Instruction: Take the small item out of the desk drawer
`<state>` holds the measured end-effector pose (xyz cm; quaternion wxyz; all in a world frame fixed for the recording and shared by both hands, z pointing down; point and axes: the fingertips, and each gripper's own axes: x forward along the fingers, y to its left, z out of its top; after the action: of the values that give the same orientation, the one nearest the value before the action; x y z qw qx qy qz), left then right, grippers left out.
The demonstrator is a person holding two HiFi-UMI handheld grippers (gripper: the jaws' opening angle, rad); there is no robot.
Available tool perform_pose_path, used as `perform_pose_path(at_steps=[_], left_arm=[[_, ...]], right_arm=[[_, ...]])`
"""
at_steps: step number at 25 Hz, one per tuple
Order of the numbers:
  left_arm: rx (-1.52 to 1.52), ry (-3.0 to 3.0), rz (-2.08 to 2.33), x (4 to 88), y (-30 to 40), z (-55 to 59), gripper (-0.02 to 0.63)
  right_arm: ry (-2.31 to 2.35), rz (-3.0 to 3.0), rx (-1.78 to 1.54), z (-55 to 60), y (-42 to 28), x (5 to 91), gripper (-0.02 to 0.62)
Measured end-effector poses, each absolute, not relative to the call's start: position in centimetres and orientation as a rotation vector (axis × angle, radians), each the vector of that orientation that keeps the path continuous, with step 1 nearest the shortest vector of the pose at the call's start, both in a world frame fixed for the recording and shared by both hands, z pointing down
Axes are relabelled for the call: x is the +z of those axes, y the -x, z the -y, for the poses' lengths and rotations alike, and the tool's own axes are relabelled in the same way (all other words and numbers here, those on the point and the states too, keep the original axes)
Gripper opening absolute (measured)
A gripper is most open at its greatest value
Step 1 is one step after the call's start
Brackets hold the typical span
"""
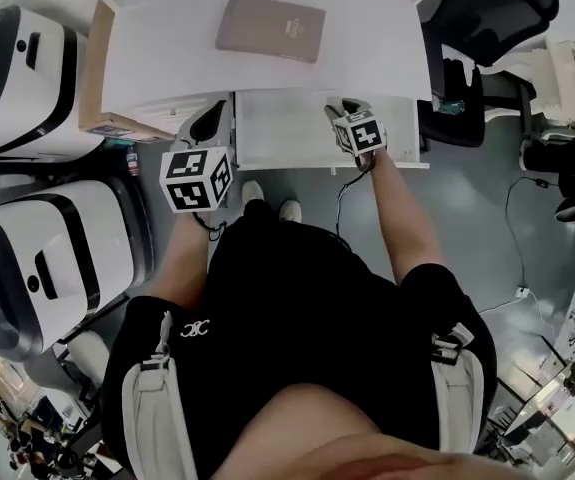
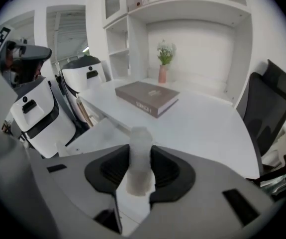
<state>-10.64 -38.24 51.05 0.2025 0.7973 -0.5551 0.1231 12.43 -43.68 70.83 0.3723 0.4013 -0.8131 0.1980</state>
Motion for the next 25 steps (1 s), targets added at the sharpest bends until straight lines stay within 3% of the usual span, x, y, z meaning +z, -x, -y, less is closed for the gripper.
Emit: perform_pose_path(at_steps=[16,25], left_arm=[[0.306,-2.436,1.475,45.5,4.3,40.6,0.014],[0.242,-2.537,1.457,41.8,1.1,41.4,0.014]], right_arm=[[-1.599,2.453,0.062,43.3,-14.2,45.7,0.121],[-1.881,2.453,-0.091,40.3,-18.6,39.1,0.121]])
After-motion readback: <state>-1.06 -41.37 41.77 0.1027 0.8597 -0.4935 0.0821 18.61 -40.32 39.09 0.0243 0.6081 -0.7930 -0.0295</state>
